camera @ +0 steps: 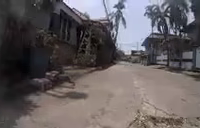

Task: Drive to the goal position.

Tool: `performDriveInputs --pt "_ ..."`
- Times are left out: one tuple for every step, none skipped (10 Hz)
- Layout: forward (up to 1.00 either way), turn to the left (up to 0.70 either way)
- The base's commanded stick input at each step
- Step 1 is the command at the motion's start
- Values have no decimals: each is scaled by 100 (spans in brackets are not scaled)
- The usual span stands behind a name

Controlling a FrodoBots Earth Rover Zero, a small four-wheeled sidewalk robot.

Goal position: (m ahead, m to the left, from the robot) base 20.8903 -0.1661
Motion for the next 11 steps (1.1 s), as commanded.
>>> performDriveInputs --pt "70 -34" --pt "70 -29" --pt "70 0" --pt "70 0" --pt "70 0" --pt "70 0" --pt "70 0" --pt "70 0" --pt "70 0" --pt "70 0" --pt "70 0"
